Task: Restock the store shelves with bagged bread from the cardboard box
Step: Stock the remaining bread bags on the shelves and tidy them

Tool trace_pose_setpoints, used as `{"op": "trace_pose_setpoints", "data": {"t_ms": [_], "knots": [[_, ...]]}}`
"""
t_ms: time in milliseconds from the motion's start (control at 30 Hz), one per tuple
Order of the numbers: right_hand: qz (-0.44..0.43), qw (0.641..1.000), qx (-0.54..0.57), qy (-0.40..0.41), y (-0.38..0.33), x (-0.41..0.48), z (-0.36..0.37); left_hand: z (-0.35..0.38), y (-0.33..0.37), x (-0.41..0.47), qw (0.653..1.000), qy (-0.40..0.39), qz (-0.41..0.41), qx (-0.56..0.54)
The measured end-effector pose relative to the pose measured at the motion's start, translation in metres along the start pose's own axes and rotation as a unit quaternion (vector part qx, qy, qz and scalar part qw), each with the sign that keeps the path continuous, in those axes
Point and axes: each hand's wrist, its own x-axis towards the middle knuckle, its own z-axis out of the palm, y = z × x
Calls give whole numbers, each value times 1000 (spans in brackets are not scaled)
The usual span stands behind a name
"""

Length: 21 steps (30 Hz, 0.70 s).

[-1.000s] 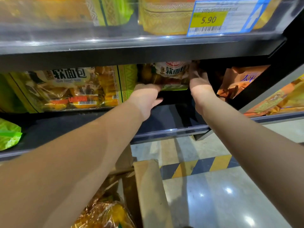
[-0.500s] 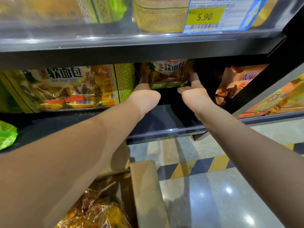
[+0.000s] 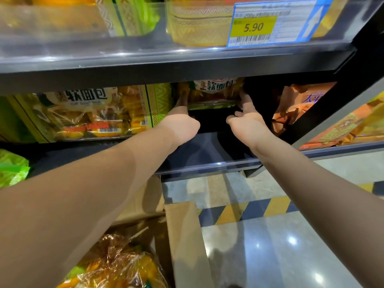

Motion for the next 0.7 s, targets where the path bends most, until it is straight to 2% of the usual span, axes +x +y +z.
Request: {"op": "trace_pose_setpoints", "data": {"t_ms": [67,167,300,400,467,600,633,700], "knots": [[-32,998,-44,-21,-1,-18,-3,-5,-4,-11,999,-12,18,35],[-104,986,-125,-48,-14,-57,-14,-25,-1,-44,988,-10,88,129],[-180,962,-179,-104,-45,-123,-28,-55,-2,-95,947,-12,174,270],[-225,939,-227,-126,-73,-170,-35,-76,-8,-145,920,-5,181,347],[-274,905,-304,-111,-91,-197,-43,-89,-15,-178,901,14,176,397],[-408,783,-465,-65,-130,-239,-55,-114,-29,-242,886,21,145,440],[-421,765,-482,-74,-143,-252,-55,-120,-36,-259,887,22,132,442],[-422,754,-493,-101,-169,-283,-51,-129,-51,-291,891,24,111,440]]}}
